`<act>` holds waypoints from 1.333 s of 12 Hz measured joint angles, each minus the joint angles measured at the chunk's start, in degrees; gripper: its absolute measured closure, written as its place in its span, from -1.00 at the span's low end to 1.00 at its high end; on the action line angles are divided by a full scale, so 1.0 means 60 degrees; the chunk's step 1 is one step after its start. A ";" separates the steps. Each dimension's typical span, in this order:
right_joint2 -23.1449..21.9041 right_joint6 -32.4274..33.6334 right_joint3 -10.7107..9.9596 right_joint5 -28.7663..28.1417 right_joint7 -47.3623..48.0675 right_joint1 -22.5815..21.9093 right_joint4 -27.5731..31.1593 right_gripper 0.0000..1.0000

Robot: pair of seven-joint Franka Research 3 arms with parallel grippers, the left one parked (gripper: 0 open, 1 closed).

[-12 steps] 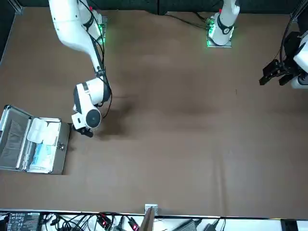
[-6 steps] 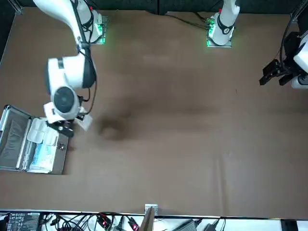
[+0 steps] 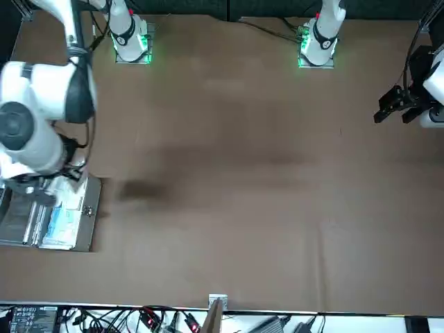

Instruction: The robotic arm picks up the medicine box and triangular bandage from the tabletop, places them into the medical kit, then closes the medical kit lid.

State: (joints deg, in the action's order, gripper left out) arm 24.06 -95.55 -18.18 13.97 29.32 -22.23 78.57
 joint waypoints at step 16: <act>0.2106 -0.3318 0.0005 0.1372 -0.2360 0.2004 -0.0946 0.97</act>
State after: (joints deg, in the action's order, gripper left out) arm 36.70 -115.46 -18.15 22.20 15.16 -10.21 72.89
